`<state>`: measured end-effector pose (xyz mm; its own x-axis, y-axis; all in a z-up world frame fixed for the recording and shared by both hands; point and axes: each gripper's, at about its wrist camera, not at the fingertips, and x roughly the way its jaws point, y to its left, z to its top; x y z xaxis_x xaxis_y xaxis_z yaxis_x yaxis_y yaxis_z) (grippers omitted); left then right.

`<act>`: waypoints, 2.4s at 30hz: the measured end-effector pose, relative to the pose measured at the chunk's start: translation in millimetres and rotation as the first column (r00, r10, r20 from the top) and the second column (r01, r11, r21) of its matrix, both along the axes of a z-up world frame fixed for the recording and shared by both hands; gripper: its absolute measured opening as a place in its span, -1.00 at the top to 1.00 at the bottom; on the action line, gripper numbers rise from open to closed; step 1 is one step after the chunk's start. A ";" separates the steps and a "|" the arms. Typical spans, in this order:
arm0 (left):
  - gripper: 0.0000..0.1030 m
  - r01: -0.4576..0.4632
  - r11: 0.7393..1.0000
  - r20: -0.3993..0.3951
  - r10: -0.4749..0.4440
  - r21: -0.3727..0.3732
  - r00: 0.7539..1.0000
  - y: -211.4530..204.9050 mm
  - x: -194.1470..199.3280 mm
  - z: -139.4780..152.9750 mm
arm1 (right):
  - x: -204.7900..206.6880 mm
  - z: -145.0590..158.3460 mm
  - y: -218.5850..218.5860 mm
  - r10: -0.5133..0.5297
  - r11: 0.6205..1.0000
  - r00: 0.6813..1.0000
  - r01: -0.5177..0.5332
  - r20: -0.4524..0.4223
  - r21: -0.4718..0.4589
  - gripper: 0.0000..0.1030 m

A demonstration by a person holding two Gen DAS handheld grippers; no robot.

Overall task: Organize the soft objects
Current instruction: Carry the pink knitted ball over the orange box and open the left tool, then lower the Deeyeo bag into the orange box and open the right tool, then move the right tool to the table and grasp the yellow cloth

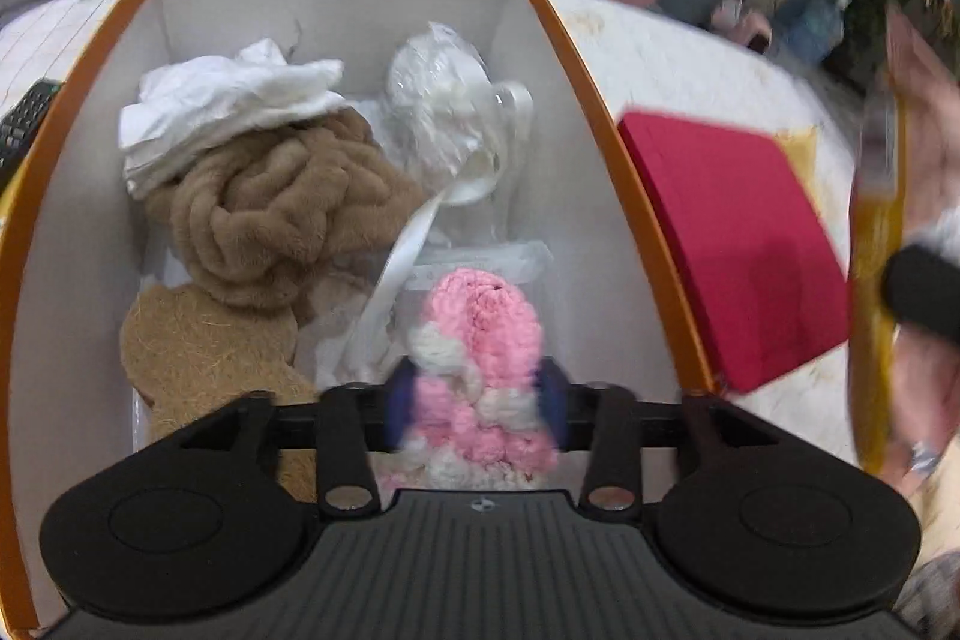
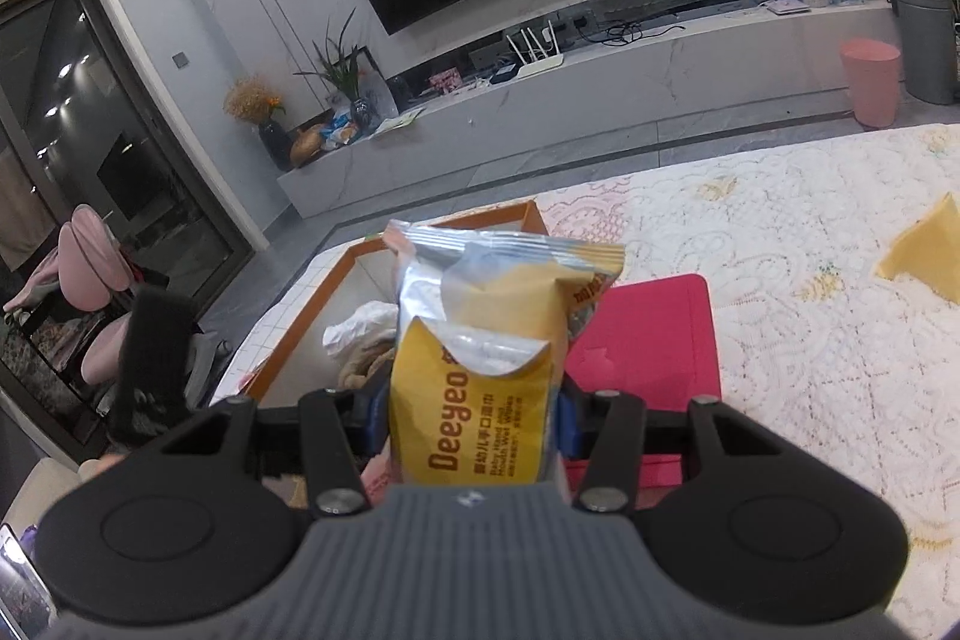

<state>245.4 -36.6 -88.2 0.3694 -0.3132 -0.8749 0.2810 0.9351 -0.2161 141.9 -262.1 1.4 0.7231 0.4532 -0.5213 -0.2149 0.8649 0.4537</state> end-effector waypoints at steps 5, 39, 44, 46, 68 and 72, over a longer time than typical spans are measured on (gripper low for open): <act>-0.46 -0.041 0.998 0.090 0.037 0.050 0.995 -7.2 -2.3 16.1 | -1.7 -1.0 1.4 0.006 1.000 1.000 -0.006 -0.001 -0.019 0.02; -0.67 -0.349 0.937 0.365 0.320 0.014 0.874 132.7 -22.5 76.7 | 84.9 -56.8 205.2 0.168 0.949 0.929 -0.243 -0.329 -0.200 -0.06; -0.67 -0.357 0.934 0.373 0.329 0.005 0.867 132.9 -27.0 83.2 | 89.3 -45.7 209.2 0.198 0.941 0.931 -0.269 -0.306 -0.208 -0.38; -0.67 -0.366 0.930 0.399 0.330 0.016 0.855 129.9 -31.9 88.8 | 84.9 -33.1 208.6 0.205 0.937 0.939 -0.270 -0.278 -0.223 -0.47; -0.68 -0.140 0.989 0.589 0.082 0.053 0.804 -27.7 -124.7 143.5 | -20.5 90.7 -6.5 -0.143 0.887 0.988 0.156 0.063 -0.434 -0.75; -0.68 -0.100 0.993 0.615 0.045 0.055 0.787 -63.3 -137.0 136.3 | -20.6 97.2 -57.7 -0.301 0.853 0.944 0.329 0.133 -0.405 -0.77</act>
